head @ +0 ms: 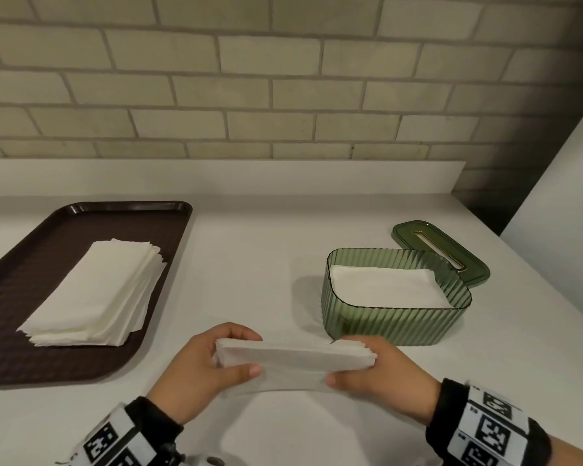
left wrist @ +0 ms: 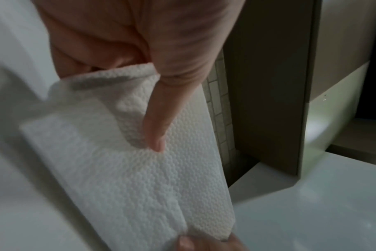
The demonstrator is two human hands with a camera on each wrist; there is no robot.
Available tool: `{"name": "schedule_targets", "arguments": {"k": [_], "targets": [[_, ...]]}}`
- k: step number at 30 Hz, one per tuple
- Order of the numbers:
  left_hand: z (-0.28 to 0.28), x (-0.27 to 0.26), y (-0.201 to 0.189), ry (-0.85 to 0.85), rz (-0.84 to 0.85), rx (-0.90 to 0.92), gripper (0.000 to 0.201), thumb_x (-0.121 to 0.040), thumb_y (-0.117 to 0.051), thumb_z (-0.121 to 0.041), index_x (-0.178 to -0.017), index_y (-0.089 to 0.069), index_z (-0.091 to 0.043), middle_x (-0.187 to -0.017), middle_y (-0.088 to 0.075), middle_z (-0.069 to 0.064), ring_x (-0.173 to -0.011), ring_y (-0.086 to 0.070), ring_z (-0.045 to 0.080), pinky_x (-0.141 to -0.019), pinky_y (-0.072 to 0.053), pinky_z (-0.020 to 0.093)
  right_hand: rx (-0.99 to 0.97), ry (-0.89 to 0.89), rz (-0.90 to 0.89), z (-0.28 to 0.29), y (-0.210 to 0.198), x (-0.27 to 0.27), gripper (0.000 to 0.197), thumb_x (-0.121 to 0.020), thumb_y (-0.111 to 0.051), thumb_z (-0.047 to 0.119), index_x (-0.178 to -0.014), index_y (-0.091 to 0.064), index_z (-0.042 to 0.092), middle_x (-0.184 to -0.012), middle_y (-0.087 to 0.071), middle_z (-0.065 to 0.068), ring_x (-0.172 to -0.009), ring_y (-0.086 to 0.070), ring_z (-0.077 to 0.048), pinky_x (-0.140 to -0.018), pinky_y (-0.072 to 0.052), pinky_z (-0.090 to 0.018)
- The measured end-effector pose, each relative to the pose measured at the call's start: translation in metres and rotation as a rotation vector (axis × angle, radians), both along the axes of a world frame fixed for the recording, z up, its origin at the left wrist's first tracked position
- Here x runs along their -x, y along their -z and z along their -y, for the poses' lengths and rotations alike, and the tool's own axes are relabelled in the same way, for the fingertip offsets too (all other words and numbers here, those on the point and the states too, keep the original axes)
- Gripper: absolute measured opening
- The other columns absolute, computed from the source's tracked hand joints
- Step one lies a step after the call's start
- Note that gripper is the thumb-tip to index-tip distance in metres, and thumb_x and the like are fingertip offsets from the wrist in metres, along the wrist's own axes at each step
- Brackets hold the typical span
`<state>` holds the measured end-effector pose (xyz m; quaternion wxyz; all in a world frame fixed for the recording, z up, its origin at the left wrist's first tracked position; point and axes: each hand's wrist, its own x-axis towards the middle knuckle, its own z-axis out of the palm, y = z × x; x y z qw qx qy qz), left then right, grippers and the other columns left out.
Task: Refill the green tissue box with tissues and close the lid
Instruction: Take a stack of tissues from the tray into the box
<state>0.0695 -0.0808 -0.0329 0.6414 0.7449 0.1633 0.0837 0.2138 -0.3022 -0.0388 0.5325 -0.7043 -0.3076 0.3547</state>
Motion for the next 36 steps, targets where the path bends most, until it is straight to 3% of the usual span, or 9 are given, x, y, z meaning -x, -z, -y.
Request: {"name": "schedule_targets", "arguments": {"k": [6,8,10,12,14,18,22,31,36], "targets": [[-0.004,0.000,-0.012,-0.049,0.070,-0.047,0.049,-0.049,-0.091,-0.025,-0.092,-0.068,-0.028,-0.095,-0.069,-0.009,-0.057,-0.060,0.000,-0.058,-0.046,0.009,-0.060,0.051,-0.095,0.002,-0.005,-0.004,0.014,-0.071,-0.077,0.015,-0.085,-0.074,0.017,-0.084,-0.072,0.001,-0.078,-0.065,-0.011,-0.069,-0.048,-0.021],[-0.005,0.000,-0.001,-0.036,0.009,-0.003,0.075,-0.034,-0.093,-0.041,-0.102,-0.064,-0.027,-0.099,-0.072,-0.003,-0.076,-0.069,0.008,-0.068,-0.052,0.016,-0.054,0.095,-0.163,0.003,0.001,-0.004,0.027,-0.070,-0.080,0.018,-0.095,-0.073,0.014,-0.098,-0.074,-0.004,-0.092,-0.068,-0.023,-0.080,-0.053,-0.034],[-0.004,-0.001,0.007,-0.016,-0.038,0.027,0.089,-0.031,-0.092,-0.048,-0.110,-0.060,-0.022,-0.105,-0.072,-0.003,-0.096,-0.069,0.013,-0.081,-0.054,0.027,-0.086,0.111,-0.234,0.003,0.004,-0.004,0.045,-0.063,-0.083,0.027,-0.105,-0.072,0.014,-0.110,-0.071,-0.011,-0.110,-0.061,-0.039,-0.098,-0.041,-0.057],[-0.003,-0.003,0.007,0.022,-0.049,0.030,0.089,-0.034,-0.090,-0.051,-0.112,-0.059,-0.020,-0.109,-0.071,-0.006,-0.102,-0.067,0.013,-0.086,-0.053,0.029,-0.107,0.105,-0.247,0.001,0.002,-0.005,0.055,-0.058,-0.087,0.034,-0.107,-0.071,0.015,-0.113,-0.069,-0.014,-0.115,-0.054,-0.046,-0.100,-0.032,-0.065],[-0.002,-0.006,0.004,0.043,-0.043,0.016,0.084,-0.037,-0.089,-0.051,-0.110,-0.061,-0.020,-0.107,-0.072,-0.005,-0.100,-0.068,0.012,-0.082,-0.053,0.025,-0.095,0.081,-0.232,0.001,0.001,-0.009,0.051,-0.059,-0.087,0.032,-0.104,-0.071,0.014,-0.108,-0.071,-0.011,-0.108,-0.061,-0.041,-0.096,-0.041,-0.059],[-0.003,-0.007,0.006,-0.011,-0.064,-0.059,0.075,-0.032,-0.091,-0.044,-0.101,-0.065,-0.028,-0.096,-0.071,-0.005,-0.084,-0.068,0.009,-0.069,-0.053,0.017,-0.065,0.053,-0.154,0.002,0.002,-0.011,0.029,-0.061,-0.079,0.009,-0.089,-0.071,0.014,-0.077,-0.066,0.004,-0.072,-0.058,-0.009,-0.064,-0.048,-0.022],[0.002,-0.006,0.011,-0.012,-0.111,-0.090,0.065,-0.038,-0.089,-0.034,-0.098,-0.066,-0.023,-0.096,-0.071,-0.003,-0.084,-0.067,0.009,-0.070,-0.053,0.022,-0.040,0.018,-0.141,0.003,0.000,-0.009,0.032,-0.061,-0.078,0.004,-0.091,-0.069,0.012,-0.076,-0.066,0.006,-0.070,-0.060,-0.005,-0.061,-0.047,-0.018],[0.014,-0.009,-0.002,-0.027,-0.083,-0.138,0.031,-0.067,-0.080,-0.004,-0.095,-0.071,-0.014,-0.089,-0.075,-0.006,-0.085,-0.070,0.007,-0.069,-0.049,0.009,0.031,0.003,-0.084,0.000,-0.007,-0.012,0.024,-0.076,-0.074,-0.002,-0.095,-0.068,0.012,-0.087,-0.072,0.006,-0.083,-0.066,-0.008,-0.073,-0.049,-0.018],[0.013,-0.011,-0.037,0.064,-0.043,0.004,0.035,-0.071,-0.076,-0.038,-0.102,-0.074,-0.023,-0.103,-0.073,-0.005,-0.097,-0.069,0.010,-0.077,-0.052,0.013,-0.032,-0.037,0.012,0.009,-0.042,-0.013,0.033,-0.080,-0.070,0.009,-0.113,-0.065,0.017,-0.109,-0.072,0.006,-0.103,-0.067,-0.011,-0.085,-0.051,-0.019]]}}
